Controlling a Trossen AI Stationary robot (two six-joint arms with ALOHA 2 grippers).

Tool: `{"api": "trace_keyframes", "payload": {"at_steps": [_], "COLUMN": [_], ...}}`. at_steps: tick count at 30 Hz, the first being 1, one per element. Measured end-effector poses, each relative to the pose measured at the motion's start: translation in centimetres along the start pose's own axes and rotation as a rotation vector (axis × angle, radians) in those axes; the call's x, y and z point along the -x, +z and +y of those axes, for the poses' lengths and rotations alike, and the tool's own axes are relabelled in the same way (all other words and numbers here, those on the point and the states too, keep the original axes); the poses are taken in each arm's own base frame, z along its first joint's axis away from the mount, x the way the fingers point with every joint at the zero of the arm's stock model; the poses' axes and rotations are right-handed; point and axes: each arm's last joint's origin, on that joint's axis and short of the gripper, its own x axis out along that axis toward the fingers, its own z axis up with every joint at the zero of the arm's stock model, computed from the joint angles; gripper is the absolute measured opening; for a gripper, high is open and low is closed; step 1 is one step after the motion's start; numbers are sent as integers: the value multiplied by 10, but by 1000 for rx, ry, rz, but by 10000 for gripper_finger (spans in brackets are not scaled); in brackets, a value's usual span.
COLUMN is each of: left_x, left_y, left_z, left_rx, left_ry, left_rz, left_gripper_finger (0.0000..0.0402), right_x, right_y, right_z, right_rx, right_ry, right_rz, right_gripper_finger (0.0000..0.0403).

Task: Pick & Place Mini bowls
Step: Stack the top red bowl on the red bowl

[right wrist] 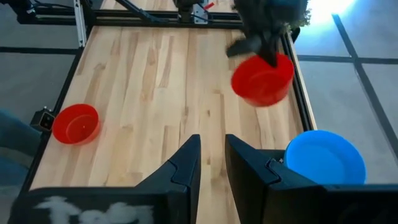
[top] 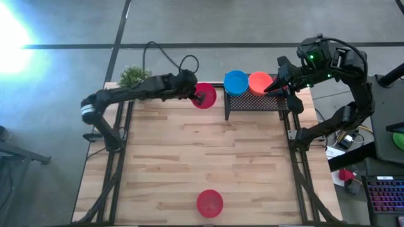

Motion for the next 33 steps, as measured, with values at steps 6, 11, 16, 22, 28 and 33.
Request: {"api": "trace_keyframes", "payload": {"at_steps": [6,11,16,22,28,33], "left_x": [52,79,90,84,77,75], "left_y": [1,2,3,3,3,2], "left_z": [-29,-59,-81,-92,-95,-97], "left_rx": [-67,-197,-306,-371,-396,-408], "left_ry": [-82,-50,87,233,316,320], "left_rz": [-226,-426,-603,-662,-670,-667], "left_gripper_finger": [0,0,0,0,0,0], "right_x": [-6,-13,-23,-36,-54,-73], "right_y": [0,2,3,9,20,19], "right_z": [5,9,7,-2,-7,-12], "right_rx": [11,32,48,69,169,163], "right_ry": [36,60,-18,-165,-236,-293], "right_rz": [17,24,51,15,-67,-48], "right_gripper_finger": [68,68,68,68,68,68]}}
